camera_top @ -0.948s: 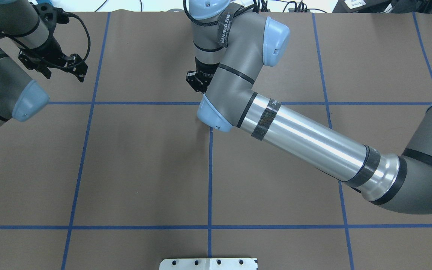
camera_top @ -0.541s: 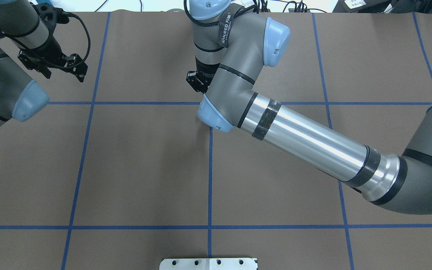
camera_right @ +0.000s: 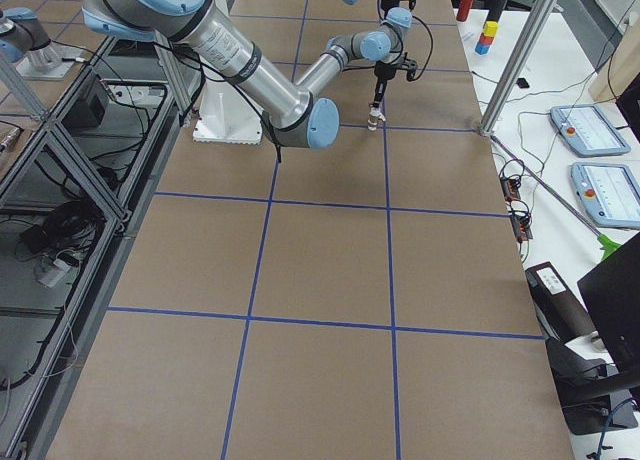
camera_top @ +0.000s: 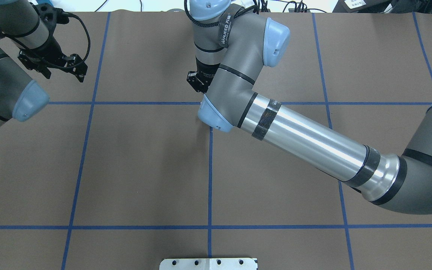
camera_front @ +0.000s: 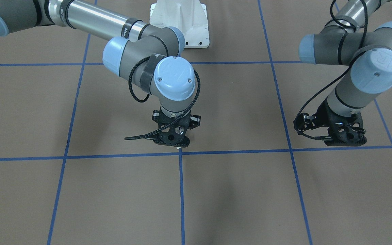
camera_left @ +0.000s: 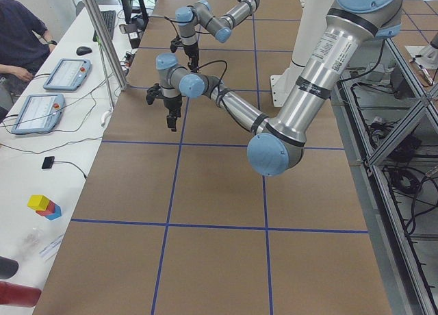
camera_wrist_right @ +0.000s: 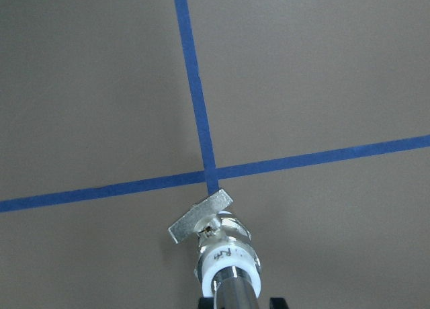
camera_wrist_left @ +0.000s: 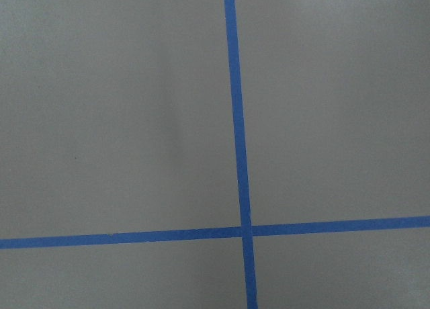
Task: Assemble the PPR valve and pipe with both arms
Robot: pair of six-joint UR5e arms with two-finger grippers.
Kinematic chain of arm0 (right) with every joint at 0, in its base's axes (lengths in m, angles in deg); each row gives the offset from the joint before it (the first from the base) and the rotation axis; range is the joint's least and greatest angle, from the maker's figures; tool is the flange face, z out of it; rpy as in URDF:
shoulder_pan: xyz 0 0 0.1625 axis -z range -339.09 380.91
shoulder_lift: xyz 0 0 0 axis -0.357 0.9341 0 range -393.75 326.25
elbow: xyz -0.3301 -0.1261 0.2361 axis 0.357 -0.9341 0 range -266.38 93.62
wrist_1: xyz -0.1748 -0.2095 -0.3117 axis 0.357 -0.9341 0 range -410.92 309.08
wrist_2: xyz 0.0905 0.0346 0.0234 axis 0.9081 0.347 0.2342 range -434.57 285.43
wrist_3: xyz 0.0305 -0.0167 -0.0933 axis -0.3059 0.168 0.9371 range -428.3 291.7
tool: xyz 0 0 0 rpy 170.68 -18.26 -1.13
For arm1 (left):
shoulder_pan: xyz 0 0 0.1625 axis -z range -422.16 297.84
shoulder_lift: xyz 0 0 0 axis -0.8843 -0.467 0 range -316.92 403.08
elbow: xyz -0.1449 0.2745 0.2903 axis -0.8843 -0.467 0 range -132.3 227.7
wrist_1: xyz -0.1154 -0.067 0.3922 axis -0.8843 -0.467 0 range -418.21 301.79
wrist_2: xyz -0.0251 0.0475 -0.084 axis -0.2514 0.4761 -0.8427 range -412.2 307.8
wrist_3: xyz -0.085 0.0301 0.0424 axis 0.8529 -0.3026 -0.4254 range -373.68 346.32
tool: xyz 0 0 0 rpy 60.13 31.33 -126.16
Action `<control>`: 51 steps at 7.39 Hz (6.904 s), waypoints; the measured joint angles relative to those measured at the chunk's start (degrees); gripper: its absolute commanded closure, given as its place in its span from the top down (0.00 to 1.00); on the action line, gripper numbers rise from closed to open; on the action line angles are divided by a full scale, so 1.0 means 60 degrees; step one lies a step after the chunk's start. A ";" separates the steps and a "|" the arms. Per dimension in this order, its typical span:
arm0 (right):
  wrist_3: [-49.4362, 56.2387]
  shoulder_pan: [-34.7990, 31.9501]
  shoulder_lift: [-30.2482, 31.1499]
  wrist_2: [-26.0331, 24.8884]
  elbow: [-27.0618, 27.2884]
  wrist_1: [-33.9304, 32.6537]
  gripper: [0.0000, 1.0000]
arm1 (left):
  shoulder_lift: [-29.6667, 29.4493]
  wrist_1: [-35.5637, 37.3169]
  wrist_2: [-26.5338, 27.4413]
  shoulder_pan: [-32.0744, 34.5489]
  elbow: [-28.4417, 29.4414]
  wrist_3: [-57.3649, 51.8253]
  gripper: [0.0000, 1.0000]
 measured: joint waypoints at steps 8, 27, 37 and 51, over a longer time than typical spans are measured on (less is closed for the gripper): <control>-0.0102 0.0000 0.0003 -0.0030 -0.0264 0.0481 1.00 | -0.0001 -0.0007 -0.0008 0.0042 0.0004 0.0032 1.00; 0.9257 -0.6194 0.8092 0.0887 0.3788 0.0547 1.00 | 0.2712 -0.0227 -0.1214 0.4242 0.0114 -0.5115 1.00; 0.9230 -0.7153 0.9155 0.1474 0.2997 0.1950 1.00 | 0.3259 -0.1728 -0.1222 0.4984 0.1527 -0.5655 1.00; 0.9359 -0.7837 0.9846 0.2273 0.4211 0.0319 1.00 | 0.3385 -0.1635 -0.1195 0.4968 0.1479 -0.5640 1.00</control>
